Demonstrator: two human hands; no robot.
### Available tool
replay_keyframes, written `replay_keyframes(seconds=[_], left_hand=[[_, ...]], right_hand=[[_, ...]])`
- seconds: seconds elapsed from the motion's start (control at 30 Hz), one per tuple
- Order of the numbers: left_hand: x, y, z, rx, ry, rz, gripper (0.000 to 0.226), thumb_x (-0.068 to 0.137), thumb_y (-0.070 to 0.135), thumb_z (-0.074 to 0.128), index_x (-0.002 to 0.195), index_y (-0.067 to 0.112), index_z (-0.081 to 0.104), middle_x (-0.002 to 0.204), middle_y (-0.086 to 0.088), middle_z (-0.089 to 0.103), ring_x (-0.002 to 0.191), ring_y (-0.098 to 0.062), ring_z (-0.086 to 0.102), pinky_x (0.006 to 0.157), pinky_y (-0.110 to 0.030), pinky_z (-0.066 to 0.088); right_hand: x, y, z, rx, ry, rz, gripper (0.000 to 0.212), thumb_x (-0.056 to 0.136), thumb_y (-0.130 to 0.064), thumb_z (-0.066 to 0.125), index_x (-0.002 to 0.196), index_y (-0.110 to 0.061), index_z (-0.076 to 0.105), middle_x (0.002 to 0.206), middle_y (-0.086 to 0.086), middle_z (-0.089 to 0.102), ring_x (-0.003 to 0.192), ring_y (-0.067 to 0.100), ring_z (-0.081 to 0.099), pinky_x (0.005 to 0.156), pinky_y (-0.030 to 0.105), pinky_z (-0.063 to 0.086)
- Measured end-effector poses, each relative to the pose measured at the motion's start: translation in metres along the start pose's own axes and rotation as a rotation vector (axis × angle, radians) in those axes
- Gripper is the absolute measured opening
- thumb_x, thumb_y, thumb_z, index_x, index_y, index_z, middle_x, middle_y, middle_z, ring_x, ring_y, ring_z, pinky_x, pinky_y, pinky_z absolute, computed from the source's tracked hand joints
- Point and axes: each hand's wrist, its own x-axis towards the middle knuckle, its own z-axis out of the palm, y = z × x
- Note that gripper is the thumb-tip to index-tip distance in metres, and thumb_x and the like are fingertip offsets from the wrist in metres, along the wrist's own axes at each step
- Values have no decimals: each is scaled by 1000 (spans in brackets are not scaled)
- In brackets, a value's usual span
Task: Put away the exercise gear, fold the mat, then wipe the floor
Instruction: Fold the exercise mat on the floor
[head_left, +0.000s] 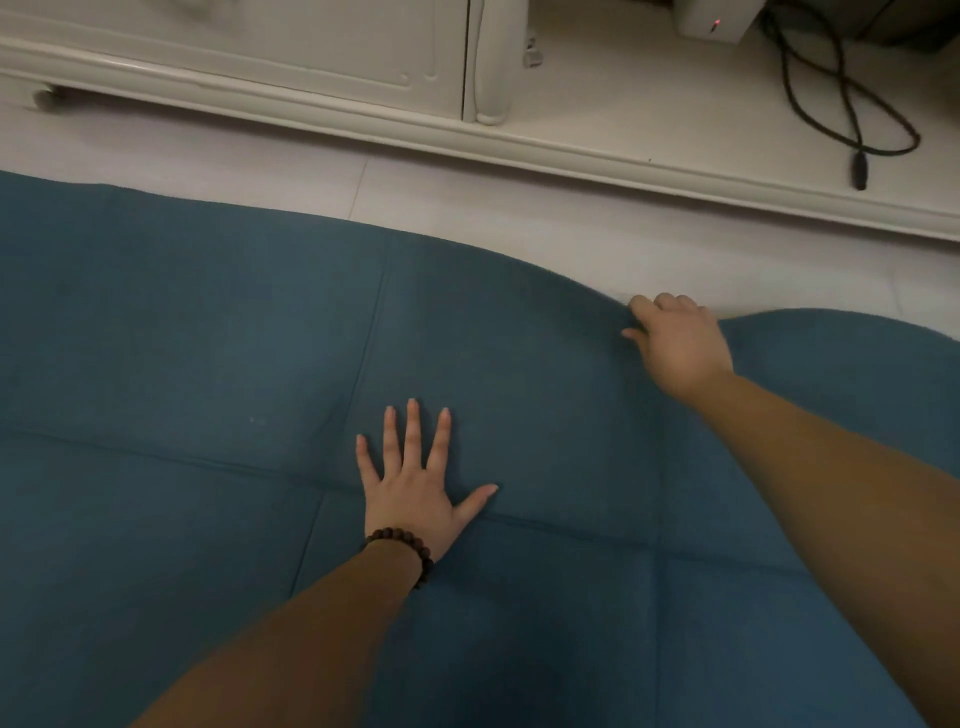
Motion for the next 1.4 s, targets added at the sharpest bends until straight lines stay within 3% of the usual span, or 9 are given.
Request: replay_keyframes(seconds=[0.2,0.3,0.43,0.57,0.67,0.73,0.83,1.23,1.4], left_hand=[[-6,2,-12,-52,-13,11,97,77,82,2,151,22,-14,160,-7,-13,146,-28,-19,115,-59,-6],[-19,17,-51,-85,280,165,83,90,65,25,151,10,18,158,-15,18,148,-29,9,115,-56,10],[-37,28,-124,-67,527,333,73,91,48,50,150,14,22,157,-14,21,147,-31,14,117,-54,8],[-54,15,-164,181,346,371,83,85,48,63,151,21,23,157,-9,24,147,-33,10,117,-56,3],[-56,3,-176,258,350,362,72,84,41,66,146,20,37,132,-7,56,133,-30,40,117,-57,2],[-62,-5,-177,236,411,433,43,74,24,76,116,15,67,97,-9,67,99,-32,60,113,-56,22],[-84,-13,-179,227,458,542,15,59,6,80,70,10,71,70,-8,63,70,-29,59,70,-38,51],[-212,-51,-120,20,364,568,41,57,9,87,96,10,76,96,-10,74,91,-30,70,81,-51,56],[-265,-59,-66,-42,215,494,42,52,11,88,92,14,77,93,-6,74,89,-28,70,75,-47,58]], right_hand=[[-47,-7,-21,32,48,-59,20,99,-25,43,102,-6,51,90,16,52,85,30,43,69,33,24],[-74,-15,-28,92,56,-82,15,98,-20,49,96,-6,53,84,16,51,80,31,46,67,34,29],[-121,-32,-42,151,106,-100,12,83,-8,69,83,-5,57,70,16,51,65,33,50,56,36,39],[-169,-48,-64,196,130,-110,15,80,-9,72,82,-7,58,68,13,49,61,30,49,56,32,32],[-203,-54,-66,197,172,-160,17,78,-10,75,81,-8,58,68,11,46,61,28,47,55,33,38],[-223,-59,-65,175,167,-162,15,78,-11,74,82,-6,60,68,11,46,62,28,47,55,34,38],[-254,-67,-65,190,219,-106,14,82,-10,70,82,-6,57,68,11,45,62,28,45,56,34,36],[-376,-115,-43,221,178,36,10,84,-13,69,91,-11,63,77,6,46,70,27,44,60,35,37],[-427,-131,-11,223,-44,82,15,82,-17,69,96,-15,64,131,17,49,120,40,44,92,58,41]])
